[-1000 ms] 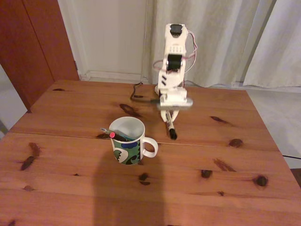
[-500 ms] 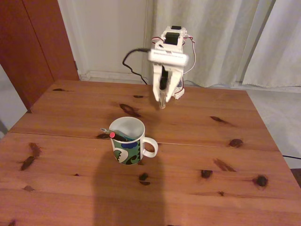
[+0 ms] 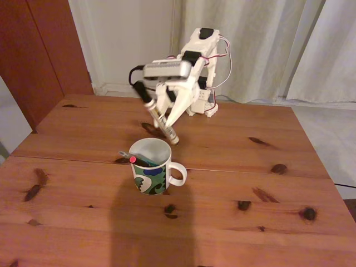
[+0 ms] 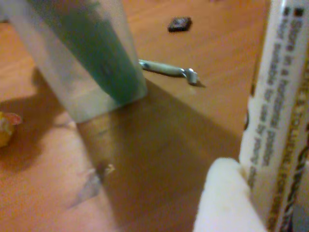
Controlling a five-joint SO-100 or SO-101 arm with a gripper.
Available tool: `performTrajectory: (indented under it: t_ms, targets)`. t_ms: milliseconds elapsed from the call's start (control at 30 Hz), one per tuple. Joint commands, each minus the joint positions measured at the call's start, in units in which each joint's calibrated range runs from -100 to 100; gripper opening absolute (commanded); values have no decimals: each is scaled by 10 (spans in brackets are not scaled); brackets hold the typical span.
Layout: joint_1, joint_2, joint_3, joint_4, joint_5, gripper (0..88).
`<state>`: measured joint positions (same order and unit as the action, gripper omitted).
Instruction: Clean up the desk and place the pens and markers into the cup
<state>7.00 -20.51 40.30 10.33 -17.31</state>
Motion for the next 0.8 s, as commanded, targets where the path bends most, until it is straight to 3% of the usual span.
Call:
performTrajectory:
  t_ms: [0, 267, 767]
  targets:
    - [10, 42, -86, -22, -1, 8]
    - [27, 107, -130, -22, 1, 8]
    - [33, 106, -13, -21, 33, 8]
